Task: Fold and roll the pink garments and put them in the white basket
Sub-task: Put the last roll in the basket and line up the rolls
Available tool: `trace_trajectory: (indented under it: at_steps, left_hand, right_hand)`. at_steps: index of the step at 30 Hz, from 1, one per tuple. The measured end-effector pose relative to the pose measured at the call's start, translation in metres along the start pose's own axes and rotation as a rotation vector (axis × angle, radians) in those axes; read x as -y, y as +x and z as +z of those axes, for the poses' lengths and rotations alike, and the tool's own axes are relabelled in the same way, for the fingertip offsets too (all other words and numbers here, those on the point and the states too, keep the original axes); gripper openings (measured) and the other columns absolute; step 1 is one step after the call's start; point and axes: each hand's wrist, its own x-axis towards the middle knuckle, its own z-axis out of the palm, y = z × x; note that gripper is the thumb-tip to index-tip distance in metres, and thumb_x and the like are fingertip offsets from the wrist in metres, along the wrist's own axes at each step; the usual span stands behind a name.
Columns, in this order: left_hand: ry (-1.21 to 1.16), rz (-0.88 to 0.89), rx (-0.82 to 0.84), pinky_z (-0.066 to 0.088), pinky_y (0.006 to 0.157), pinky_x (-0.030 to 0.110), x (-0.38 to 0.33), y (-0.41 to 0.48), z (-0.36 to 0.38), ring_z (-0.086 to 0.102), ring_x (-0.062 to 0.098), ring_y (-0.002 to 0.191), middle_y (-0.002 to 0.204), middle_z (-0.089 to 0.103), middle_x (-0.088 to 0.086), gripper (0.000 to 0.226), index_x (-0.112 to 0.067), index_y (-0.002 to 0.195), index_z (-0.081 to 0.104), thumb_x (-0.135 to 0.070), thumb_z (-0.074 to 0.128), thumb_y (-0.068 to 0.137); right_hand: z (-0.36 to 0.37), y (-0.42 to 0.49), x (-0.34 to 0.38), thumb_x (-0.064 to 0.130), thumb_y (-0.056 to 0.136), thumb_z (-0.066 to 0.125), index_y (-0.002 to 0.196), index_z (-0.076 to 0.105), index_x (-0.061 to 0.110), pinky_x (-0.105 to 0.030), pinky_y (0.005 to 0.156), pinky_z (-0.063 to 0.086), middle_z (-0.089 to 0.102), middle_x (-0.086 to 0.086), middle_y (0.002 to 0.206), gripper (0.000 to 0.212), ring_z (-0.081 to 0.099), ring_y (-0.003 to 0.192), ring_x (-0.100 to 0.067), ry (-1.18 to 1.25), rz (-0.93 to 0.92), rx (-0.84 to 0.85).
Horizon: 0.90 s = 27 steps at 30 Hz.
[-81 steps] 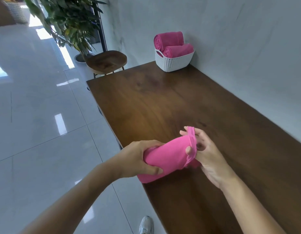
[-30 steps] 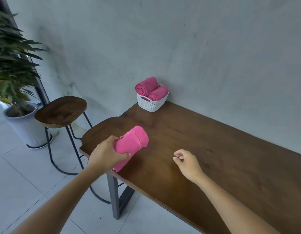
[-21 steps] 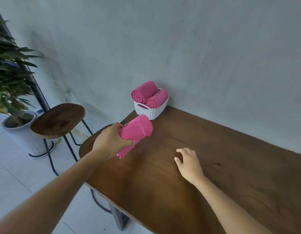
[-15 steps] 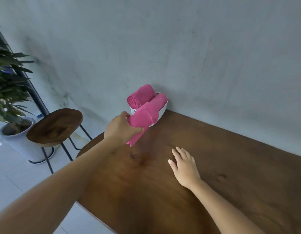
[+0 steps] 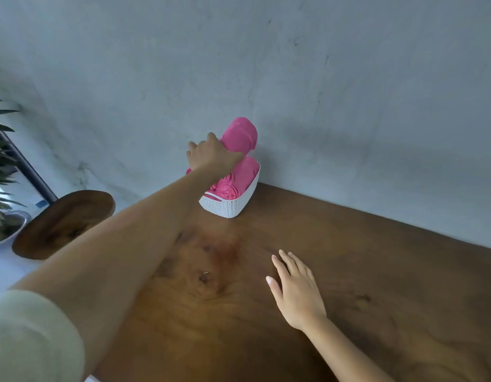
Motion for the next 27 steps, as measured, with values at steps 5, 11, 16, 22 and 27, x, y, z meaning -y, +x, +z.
trace_trajectory:
  at_steps: [5, 11, 16, 22, 27]
  left_hand:
    - [0.01, -0.026, 0.066, 0.041, 0.096, 0.045, -0.004, 0.016, 0.02, 0.041, 0.036, 0.127, 0.116, 0.061, 0.008, 0.07, -0.015, 0.125, 0.052, -0.065, 0.067, 0.078]
    - [0.042, -0.049, 0.148, 0.032, 0.11, 0.046, 0.002, 0.03, 0.028, 0.036, 0.038, 0.132, 0.137, 0.044, 0.014, 0.076, -0.008, 0.141, 0.044, -0.057, 0.059, 0.085]
    - [0.04, 0.032, 0.245, 0.031, 0.111, 0.048, 0.013, 0.048, 0.02, 0.035, 0.04, 0.137, 0.145, 0.043, 0.015, 0.08, -0.009, 0.146, 0.038, -0.062, 0.056, 0.089]
    - [-0.063, 0.144, 0.294, 0.042, 0.105, 0.053, 0.057, 0.083, 0.006, 0.048, 0.04, 0.125, 0.136, 0.052, 0.016, 0.077, -0.012, 0.138, 0.045, -0.071, 0.044, 0.089]
    - [-0.329, 0.128, 0.385, 0.047, 0.101, 0.047, 0.114, 0.105, 0.008, 0.051, 0.037, 0.126, 0.143, 0.049, 0.017, 0.074, -0.007, 0.143, 0.044, -0.061, 0.053, 0.094]
  right_hand:
    - [-0.002, 0.0, 0.002, 0.059, 0.104, 0.013, 0.159, 0.025, 0.03, -0.028, 0.122, 0.005, 0.016, 0.01, 0.167, 0.062, 0.007, 0.154, -0.009, -0.011, 0.025, 0.014]
    - [-0.006, -0.002, 0.012, 0.062, 0.099, 0.0, 0.16, 0.015, 0.034, -0.02, 0.118, -0.008, 0.005, 0.017, 0.167, 0.069, -0.005, 0.153, -0.003, -0.047, 0.09, 0.058]
    - [-0.009, 0.007, 0.027, 0.063, 0.097, 0.0, 0.158, 0.023, 0.034, -0.025, 0.122, 0.002, 0.014, 0.016, 0.166, 0.072, 0.004, 0.153, -0.006, -0.048, 0.188, 0.082]
    - [-0.035, 0.054, 0.05, 0.062, 0.098, 0.039, 0.147, 0.043, 0.027, -0.033, 0.112, 0.038, 0.045, 0.011, 0.148, 0.06, 0.042, 0.135, -0.01, 0.224, 0.444, 0.07]
    - [-0.078, 0.116, 0.082, 0.055, 0.102, 0.041, 0.143, 0.048, 0.02, -0.032, 0.1, 0.042, 0.056, 0.006, 0.136, 0.054, 0.055, 0.122, -0.015, 0.545, 0.604, 0.026]
